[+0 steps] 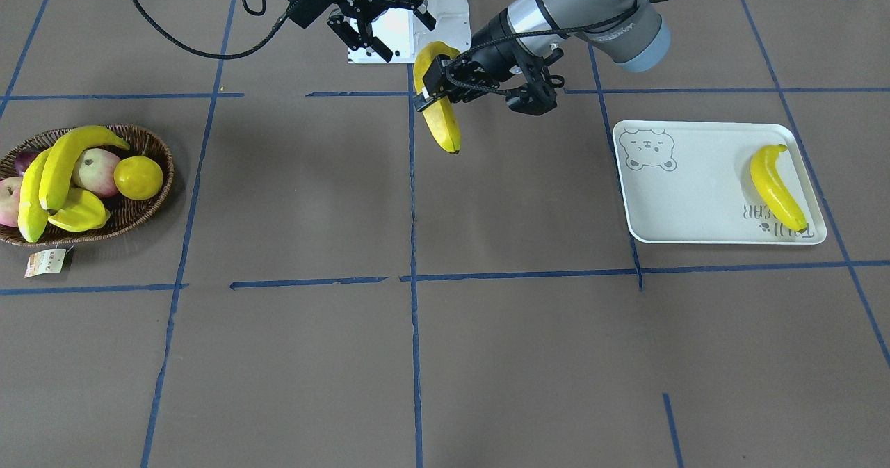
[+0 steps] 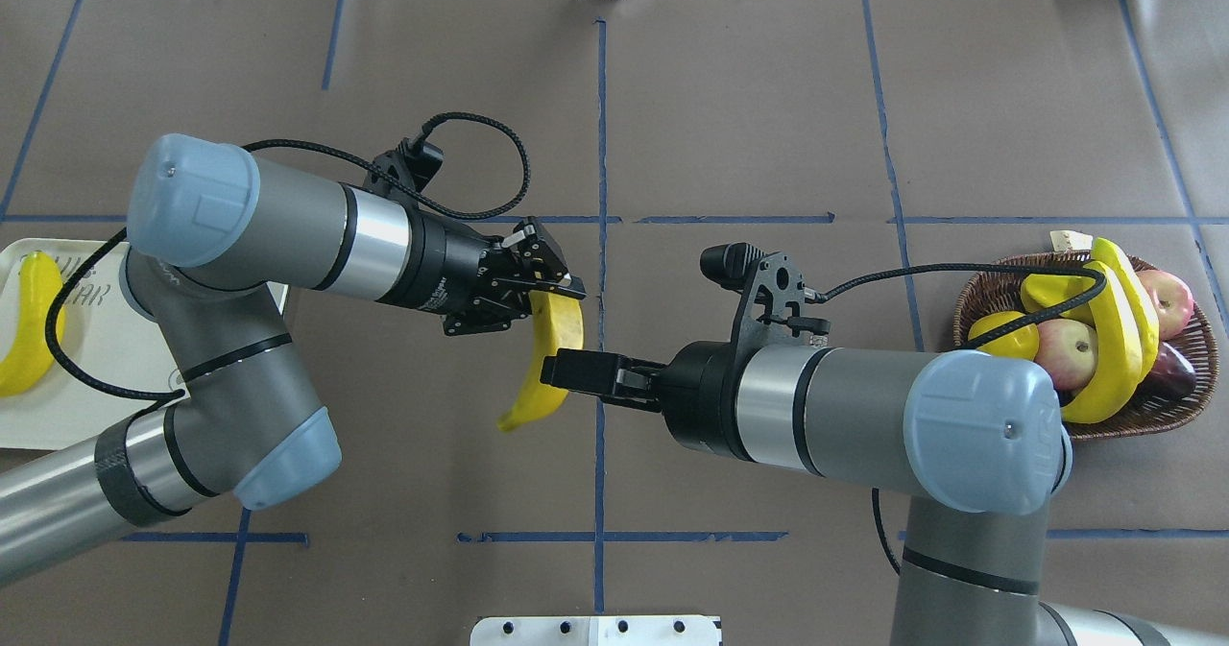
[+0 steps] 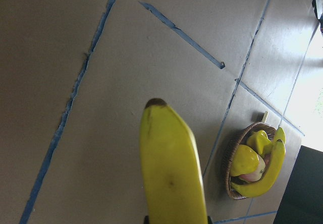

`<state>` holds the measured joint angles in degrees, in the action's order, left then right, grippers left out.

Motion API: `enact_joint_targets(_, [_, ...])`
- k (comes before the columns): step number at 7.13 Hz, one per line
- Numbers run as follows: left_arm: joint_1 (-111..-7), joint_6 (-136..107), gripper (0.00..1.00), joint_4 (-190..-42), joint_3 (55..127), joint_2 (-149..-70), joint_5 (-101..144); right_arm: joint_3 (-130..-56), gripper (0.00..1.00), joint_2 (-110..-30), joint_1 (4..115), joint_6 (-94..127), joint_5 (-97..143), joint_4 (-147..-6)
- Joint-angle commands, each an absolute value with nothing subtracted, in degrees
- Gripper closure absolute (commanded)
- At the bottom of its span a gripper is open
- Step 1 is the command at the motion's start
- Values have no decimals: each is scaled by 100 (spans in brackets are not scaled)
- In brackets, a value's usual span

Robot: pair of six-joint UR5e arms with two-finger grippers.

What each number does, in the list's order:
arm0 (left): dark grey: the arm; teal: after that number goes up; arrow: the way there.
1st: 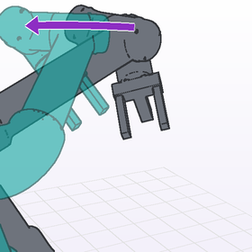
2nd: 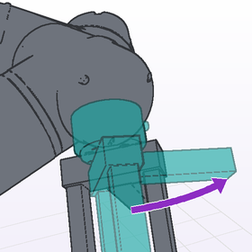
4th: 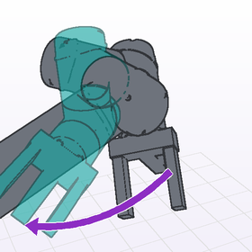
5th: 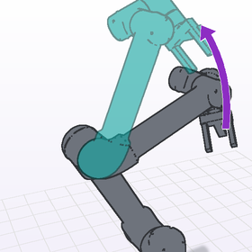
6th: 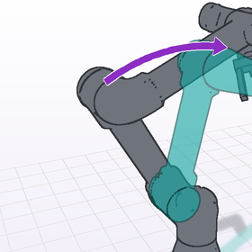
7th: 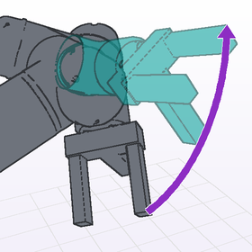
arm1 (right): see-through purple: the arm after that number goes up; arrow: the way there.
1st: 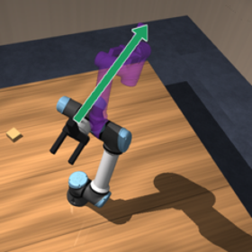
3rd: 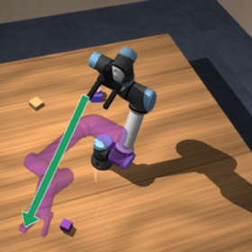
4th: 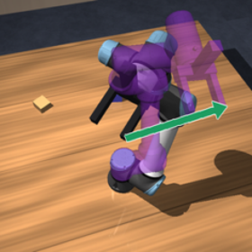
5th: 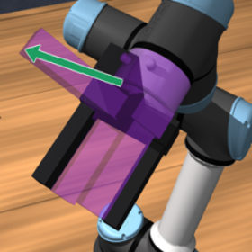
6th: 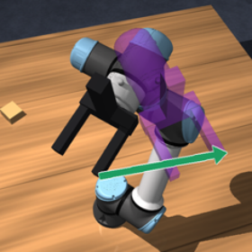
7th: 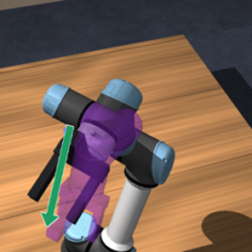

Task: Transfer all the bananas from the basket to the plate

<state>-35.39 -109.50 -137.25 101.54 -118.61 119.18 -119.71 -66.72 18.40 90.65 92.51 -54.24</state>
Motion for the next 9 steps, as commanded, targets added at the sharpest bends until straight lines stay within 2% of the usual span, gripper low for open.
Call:
enact_joint_targets(1, [-4005,-10034,100,-13004,10291,-11315,11936,-12032,0,-6732,1907,9062,9272,-5467])
enact_joint_targets(3, [-4419,-8534,100,-12221,10668,-10386,11936,-12041,0,-6881,2003,9053,9290,-5467])
enact_joint_targets(6, [-4982,-7149,100,-12217,10512,-9038,11892,-11988,0,-6987,2127,9009,9308,-5467])
enact_joint_targets(9, [-5176,-6944,100,-12305,9907,-8886,11935,-11997,0,-6987,2188,9009,9308,-5598])
